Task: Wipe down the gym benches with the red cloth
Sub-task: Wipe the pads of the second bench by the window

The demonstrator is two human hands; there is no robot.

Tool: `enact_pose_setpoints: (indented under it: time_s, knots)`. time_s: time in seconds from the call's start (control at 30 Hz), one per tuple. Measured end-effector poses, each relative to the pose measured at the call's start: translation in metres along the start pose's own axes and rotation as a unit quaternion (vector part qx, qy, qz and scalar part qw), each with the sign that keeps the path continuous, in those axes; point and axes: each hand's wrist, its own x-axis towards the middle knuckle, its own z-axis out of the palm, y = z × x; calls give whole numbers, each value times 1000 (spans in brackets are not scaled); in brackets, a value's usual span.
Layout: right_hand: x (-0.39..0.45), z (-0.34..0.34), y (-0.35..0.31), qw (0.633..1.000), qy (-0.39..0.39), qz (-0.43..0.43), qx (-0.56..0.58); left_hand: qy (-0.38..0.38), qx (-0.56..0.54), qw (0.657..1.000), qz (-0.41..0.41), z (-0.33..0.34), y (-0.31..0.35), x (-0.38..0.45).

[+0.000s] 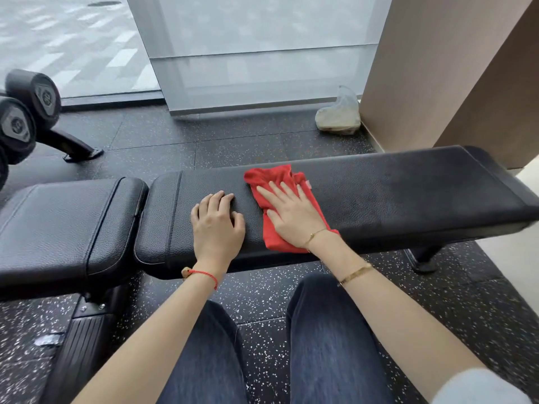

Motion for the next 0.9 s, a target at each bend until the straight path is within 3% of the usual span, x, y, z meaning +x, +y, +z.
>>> enact_pose_setpoints:
  time_s: [0.1, 0.23, 0.37, 0.47, 0.77, 0.9]
  knots:
    - [-28, -3, 27, 999, 24, 26, 11, -4, 1, 1000, 6, -1, -1, -1]
    - [-45, -14, 88, 990, 37, 137, 14, -9, 3, 1000, 10, -1, -1, -3]
    - [-26, -26, 139, 968, 21, 250, 18, -4, 6, 1000, 5, 0, 2, -3]
    - [2, -27, 134, 960, 6, 279, 16, 3, 3, 1000, 0, 1, 3, -1]
    - [5, -2, 8, 1000, -6, 14, -7, 0, -20, 1000, -5, 0, 0, 1]
    - [-21, -5, 16, 1000, 10, -5, 12, -12, -55, 998, -1, -9, -10, 4]
